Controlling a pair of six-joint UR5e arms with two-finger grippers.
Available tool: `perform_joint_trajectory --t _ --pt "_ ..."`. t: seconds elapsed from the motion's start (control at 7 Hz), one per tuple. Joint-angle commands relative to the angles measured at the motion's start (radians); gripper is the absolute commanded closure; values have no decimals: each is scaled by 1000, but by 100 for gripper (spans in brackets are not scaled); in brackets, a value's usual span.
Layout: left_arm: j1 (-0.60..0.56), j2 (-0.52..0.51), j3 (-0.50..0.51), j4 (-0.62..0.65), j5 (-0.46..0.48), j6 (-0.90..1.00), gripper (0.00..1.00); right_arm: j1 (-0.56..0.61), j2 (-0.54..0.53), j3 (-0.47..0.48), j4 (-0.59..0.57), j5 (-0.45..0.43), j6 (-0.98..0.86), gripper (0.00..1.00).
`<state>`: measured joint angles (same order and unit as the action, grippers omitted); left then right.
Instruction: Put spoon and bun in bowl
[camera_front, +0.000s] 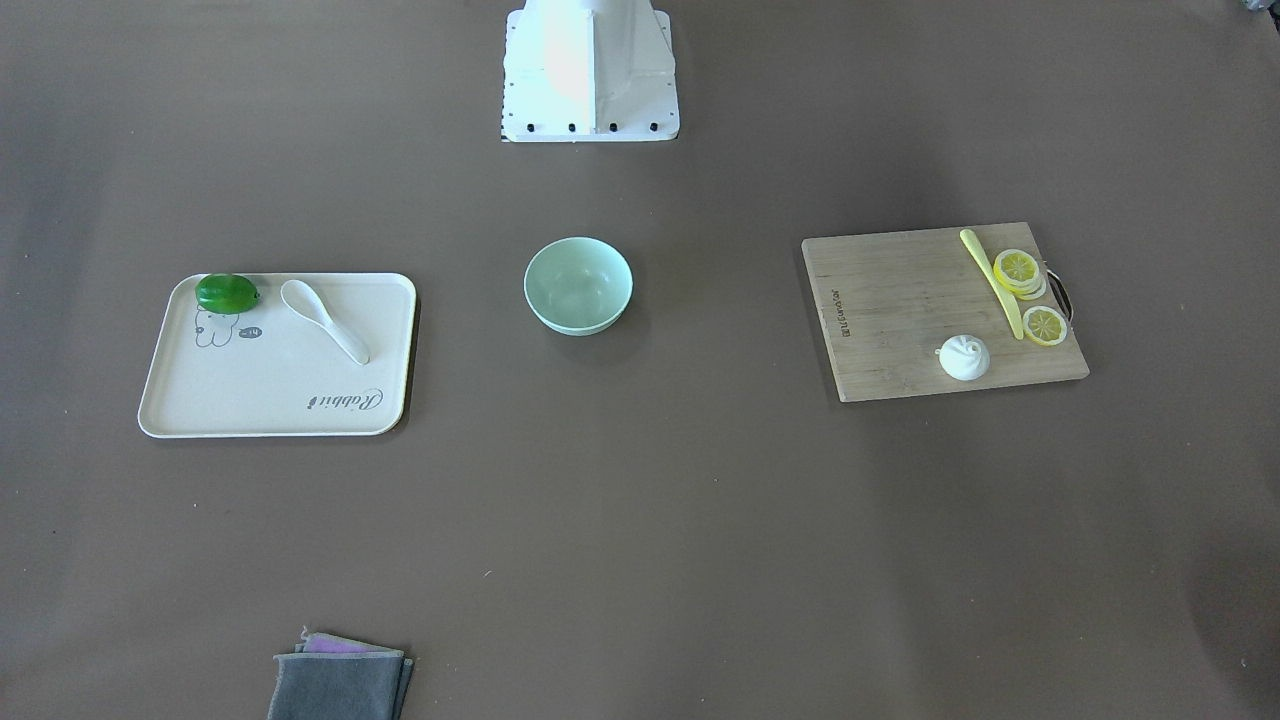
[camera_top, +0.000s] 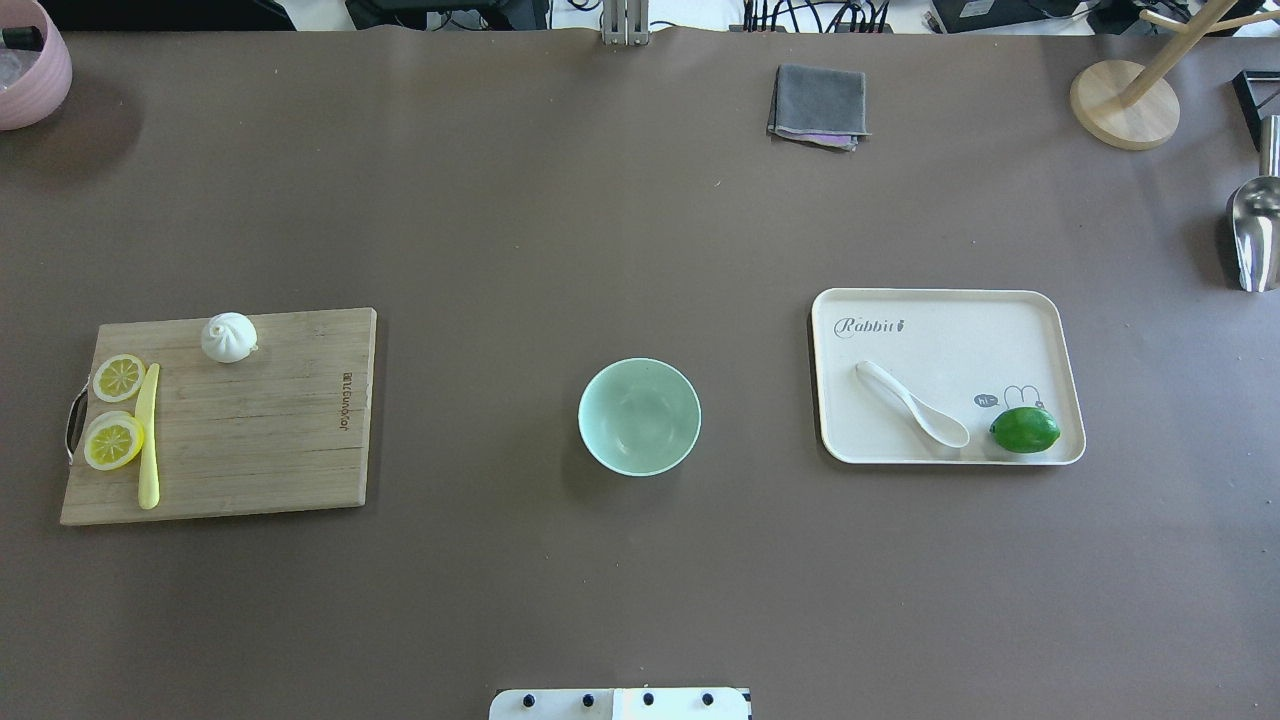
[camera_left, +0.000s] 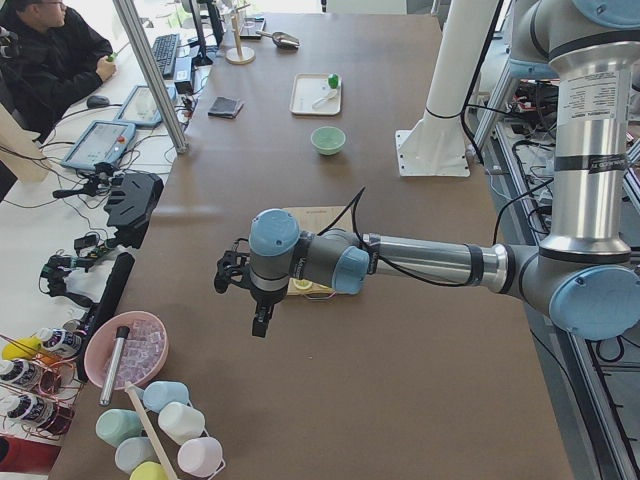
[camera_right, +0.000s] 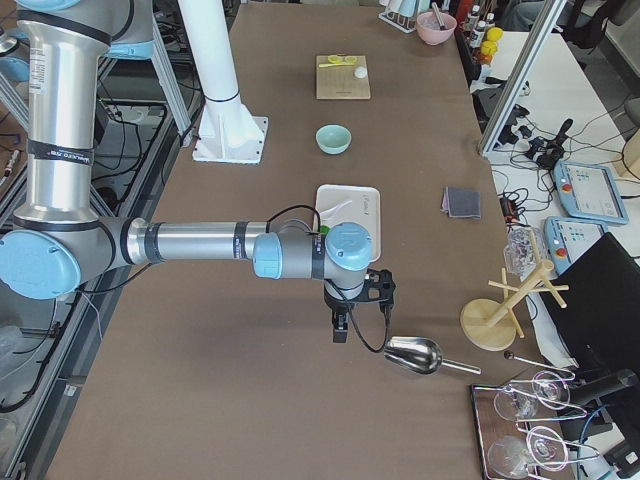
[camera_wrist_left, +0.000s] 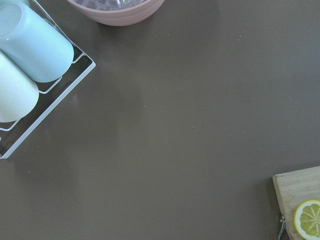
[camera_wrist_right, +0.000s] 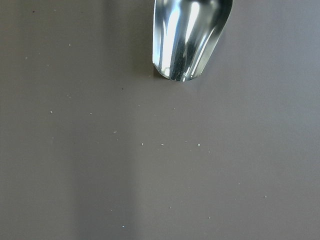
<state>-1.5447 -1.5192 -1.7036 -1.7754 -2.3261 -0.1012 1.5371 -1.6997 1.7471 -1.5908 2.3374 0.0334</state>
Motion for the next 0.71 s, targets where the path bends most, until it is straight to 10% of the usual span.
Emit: perform_joint_trajectory --t 0.0,0.57 --pt "0 2 -8 -5 -4 0 2 0 0 9 0 -1 -1 0" --pt "6 -59 -39 -9 -33 3 2 -15 72 100 2 0 0 0"
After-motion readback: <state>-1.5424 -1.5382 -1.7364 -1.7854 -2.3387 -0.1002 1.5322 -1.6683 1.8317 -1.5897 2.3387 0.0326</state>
